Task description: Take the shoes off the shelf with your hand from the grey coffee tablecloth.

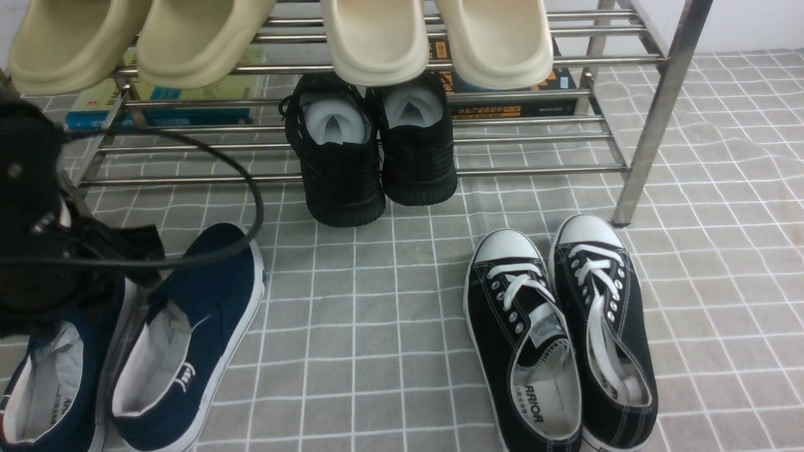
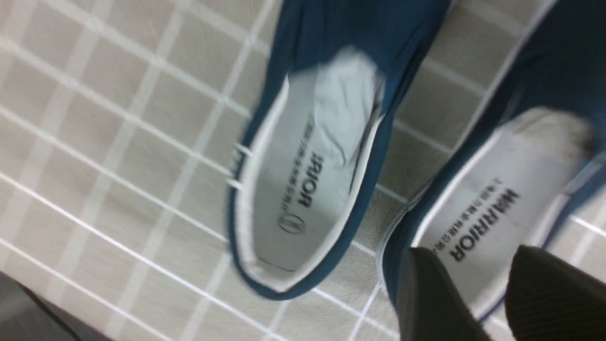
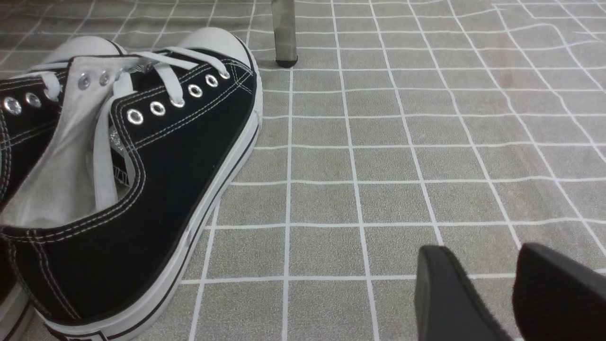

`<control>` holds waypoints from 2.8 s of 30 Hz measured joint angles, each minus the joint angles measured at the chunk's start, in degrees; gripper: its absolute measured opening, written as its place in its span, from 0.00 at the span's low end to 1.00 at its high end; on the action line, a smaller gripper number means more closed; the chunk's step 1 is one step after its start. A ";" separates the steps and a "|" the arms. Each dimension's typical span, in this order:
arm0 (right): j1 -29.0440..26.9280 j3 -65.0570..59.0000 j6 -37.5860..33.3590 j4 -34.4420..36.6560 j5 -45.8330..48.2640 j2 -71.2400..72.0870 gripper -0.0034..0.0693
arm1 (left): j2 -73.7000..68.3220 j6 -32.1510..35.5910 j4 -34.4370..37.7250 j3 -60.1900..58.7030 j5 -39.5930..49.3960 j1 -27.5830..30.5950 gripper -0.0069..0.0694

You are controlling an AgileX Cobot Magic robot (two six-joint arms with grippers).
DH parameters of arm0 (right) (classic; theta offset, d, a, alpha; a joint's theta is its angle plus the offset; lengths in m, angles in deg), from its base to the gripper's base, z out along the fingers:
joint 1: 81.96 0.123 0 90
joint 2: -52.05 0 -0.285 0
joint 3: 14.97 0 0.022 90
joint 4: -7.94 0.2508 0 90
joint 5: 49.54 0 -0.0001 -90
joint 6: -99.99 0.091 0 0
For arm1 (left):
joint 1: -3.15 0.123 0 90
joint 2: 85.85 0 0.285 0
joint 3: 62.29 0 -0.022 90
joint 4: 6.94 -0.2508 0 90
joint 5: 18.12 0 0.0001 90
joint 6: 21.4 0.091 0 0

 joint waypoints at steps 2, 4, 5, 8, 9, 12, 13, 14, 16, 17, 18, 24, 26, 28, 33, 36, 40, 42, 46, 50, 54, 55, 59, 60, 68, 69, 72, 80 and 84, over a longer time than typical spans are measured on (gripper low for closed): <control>0.00 0.00 0.00 0.00 0.00 0.00 0.38 | 3.06 5.19 0.00 1.78 1.23 0.00 0.35; 0.00 0.00 0.00 0.00 0.00 0.00 0.38 | 6.94 9.48 0.96 1.90 1.92 0.00 0.24; 0.00 0.00 0.00 0.00 0.00 0.00 0.38 | 8.92 11.18 2.22 1.53 2.22 0.00 0.19; 0.00 0.00 0.00 0.00 0.00 0.00 0.38 | 14.83 15.76 9.68 -0.65 2.80 0.00 0.11; 0.00 0.00 0.00 0.00 0.00 0.00 0.38 | 15.28 15.76 9.68 -0.86 2.80 0.00 0.11; 0.00 0.00 0.00 0.00 0.00 0.00 0.38 | 22.75 22.03 18.87 -5.72 2.97 0.00 0.09; 0.00 0.00 0.00 0.00 0.00 0.00 0.38 | 26.45 24.11 21.12 -8.41 1.75 0.00 0.09; 0.00 0.00 0.00 0.00 0.00 0.00 0.38 | 28.68 25.54 22.28 -10.03 -0.27 0.00 0.09; 0.00 0.00 0.00 0.00 0.00 0.00 0.38 | 33.78 27.22 23.40 -13.82 -4.65 0.00 0.09; 0.00 0.00 0.00 0.00 0.00 0.00 0.38 | 37.00 27.85 23.66 -16.34 -9.10 0.00 0.09; 0.00 0.00 0.00 0.00 0.00 0.00 0.38 | 38.98 28.11 23.66 -17.99 -11.76 0.00 0.10; 0.00 0.00 0.00 0.00 0.00 0.00 0.38 | 48.37 28.57 23.61 -26.96 -23.90 0.00 0.11; 0.00 0.00 0.00 0.00 0.00 0.00 0.38 | 49.23 28.61 23.28 -27.93 -24.06 0.00 0.11; 0.00 0.00 0.00 0.00 0.00 0.00 0.38 | 49.98 28.61 22.28 -29.11 -24.00 0.00 0.11; 0.00 0.00 0.00 0.00 0.00 0.00 0.38 | 49.99 28.61 19.72 -30.35 -23.18 0.00 0.12; 0.00 0.00 0.00 0.00 0.00 0.00 0.38 | 49.99 27.75 19.54 -30.35 -25.12 0.00 0.12; 0.00 0.00 0.00 0.00 0.00 0.00 0.38 | 50.04 27.36 18.40 -30.35 -26.73 0.00 0.12; 0.00 0.00 0.00 0.00 0.00 0.00 0.38 | 50.22 27.35 17.93 -30.35 -27.00 0.00 0.12; 0.00 0.00 0.00 0.00 0.00 0.00 0.38 | 54.06 27.30 16.64 -32.73 -29.03 0.00 0.13; 0.00 0.00 0.00 0.00 0.00 0.00 0.38 | 62.31 28.02 16.13 -41.72 -37.27 0.00 0.13; 0.00 0.00 0.00 0.00 0.00 0.00 0.38 | 69.71 32.49 15.80 -51.89 -43.61 0.00 0.13; 0.00 0.00 0.00 0.00 0.00 0.00 0.38 | 70.02 32.81 15.80 -51.89 -43.83 0.00 0.13; 0.00 0.00 0.00 0.00 0.00 0.00 0.38 | 72.21 38.89 15.93 -59.32 -47.24 0.06 0.14; 0.00 0.00 0.00 0.00 0.00 0.00 0.38 | 72.36 40.85 16.72 -60.78 -47.65 0.51 0.14; 0.00 0.00 0.00 0.00 0.00 0.00 0.38 | 72.36 44.73 21.44 -61.82 -51.63 10.15 0.15; 0.00 0.00 0.00 0.00 0.00 0.00 0.38 | 72.37 44.61 21.59 -61.88 -51.81 12.58 0.16; 0.00 0.00 0.00 0.00 0.00 0.00 0.38 | 72.37 44.34 21.59 -61.88 -51.02 15.02 0.16; 0.00 0.00 0.00 0.00 0.00 0.00 0.38 | 72.37 44.04 19.17 -61.71 -46.81 17.72 0.17; 0.00 0.00 0.00 0.00 0.00 0.00 0.38 | 72.37 44.04 19.12 -61.71 -46.76 17.72 0.18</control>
